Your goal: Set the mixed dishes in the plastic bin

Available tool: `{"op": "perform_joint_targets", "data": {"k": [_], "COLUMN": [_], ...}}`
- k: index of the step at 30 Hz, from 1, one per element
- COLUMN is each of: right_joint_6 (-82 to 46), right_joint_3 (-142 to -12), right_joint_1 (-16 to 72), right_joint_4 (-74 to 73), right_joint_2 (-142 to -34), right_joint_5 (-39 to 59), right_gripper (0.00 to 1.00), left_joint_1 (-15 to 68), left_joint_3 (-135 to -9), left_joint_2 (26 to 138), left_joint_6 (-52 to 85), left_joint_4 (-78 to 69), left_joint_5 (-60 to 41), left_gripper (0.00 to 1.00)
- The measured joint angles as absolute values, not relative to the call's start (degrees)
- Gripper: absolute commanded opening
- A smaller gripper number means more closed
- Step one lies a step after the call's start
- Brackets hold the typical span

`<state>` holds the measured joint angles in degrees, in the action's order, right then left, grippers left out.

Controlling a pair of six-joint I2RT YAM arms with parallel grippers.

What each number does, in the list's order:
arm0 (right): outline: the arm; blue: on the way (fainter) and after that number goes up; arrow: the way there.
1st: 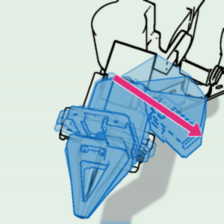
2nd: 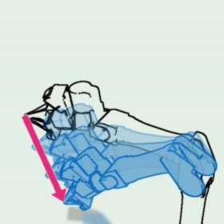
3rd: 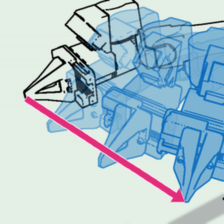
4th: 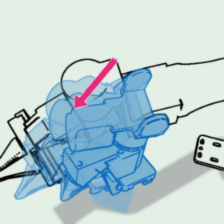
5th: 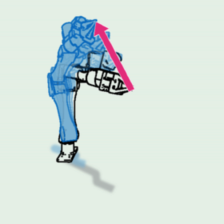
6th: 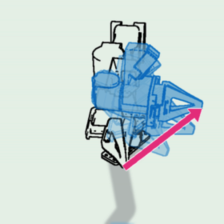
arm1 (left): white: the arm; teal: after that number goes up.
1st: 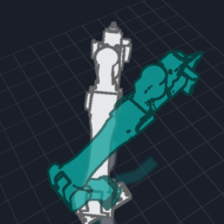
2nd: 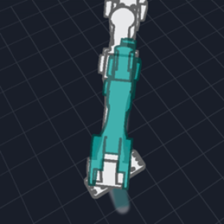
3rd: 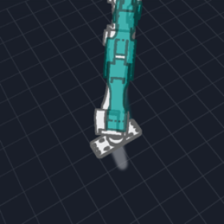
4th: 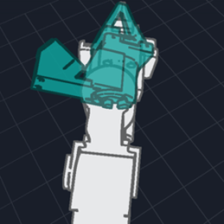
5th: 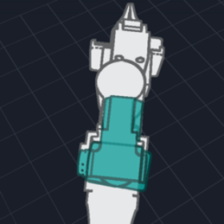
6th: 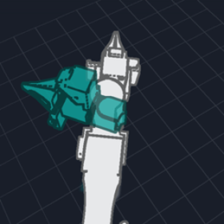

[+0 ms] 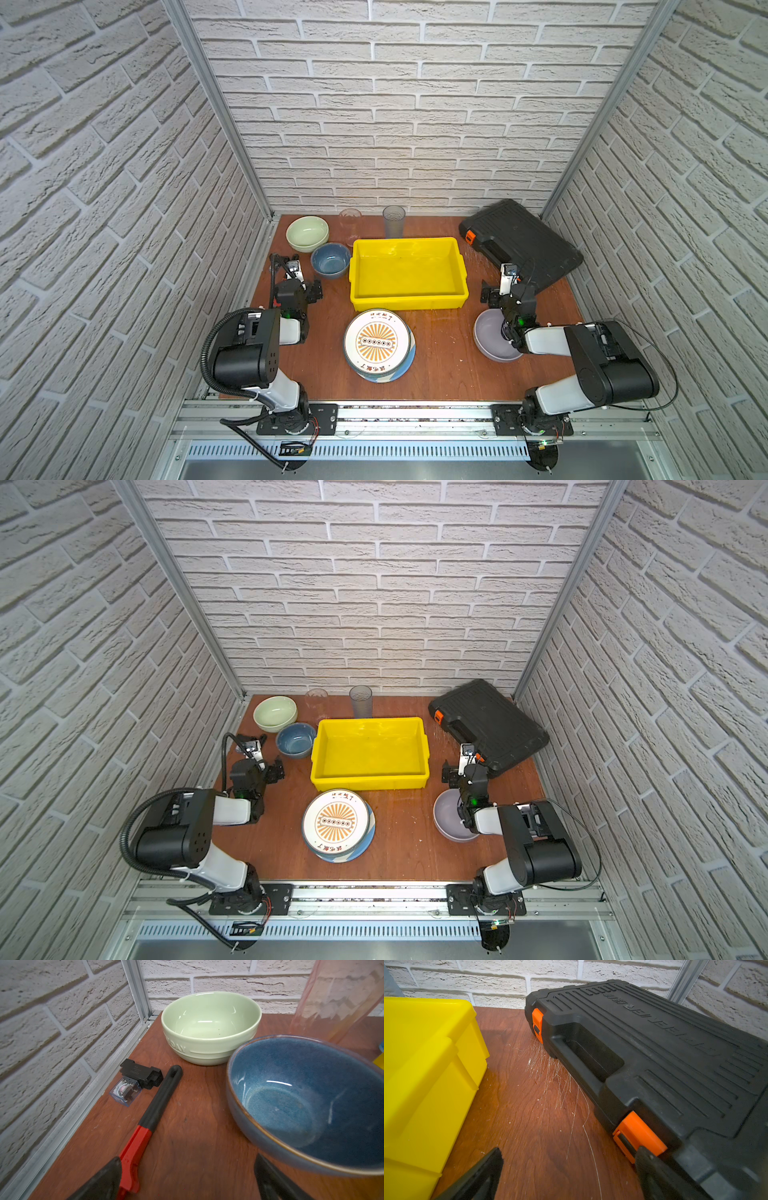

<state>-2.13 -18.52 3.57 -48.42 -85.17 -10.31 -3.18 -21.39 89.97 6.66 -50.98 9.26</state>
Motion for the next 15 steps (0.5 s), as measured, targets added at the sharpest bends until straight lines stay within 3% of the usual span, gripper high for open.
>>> {"op": "perform_joint_targets", "data": {"k": [7,15], "right_joint_6": [-2.3,-2.2], "right_joint_3": [-18.6,-18.7], "right_joint_1": [3.6,3.6], "right_joint_4": [-46.4,-45.5], "right_joint_2": [-82.8,-82.3], "right_joint_5": [-10.7,-10.3], "right_gripper": [1.0,1.0], "left_joint_1": [-3.1,-0.4], "left_joint_3": [-21.4,-24.3], "left_joint_2": [88.0,76.6], "left_joint_6": [6.7,7.5], "left_joint_4": [-48.4,-37.2], "left_joint_5": [10.5,15.1], "left_gripper": [0.98,0.98]}}
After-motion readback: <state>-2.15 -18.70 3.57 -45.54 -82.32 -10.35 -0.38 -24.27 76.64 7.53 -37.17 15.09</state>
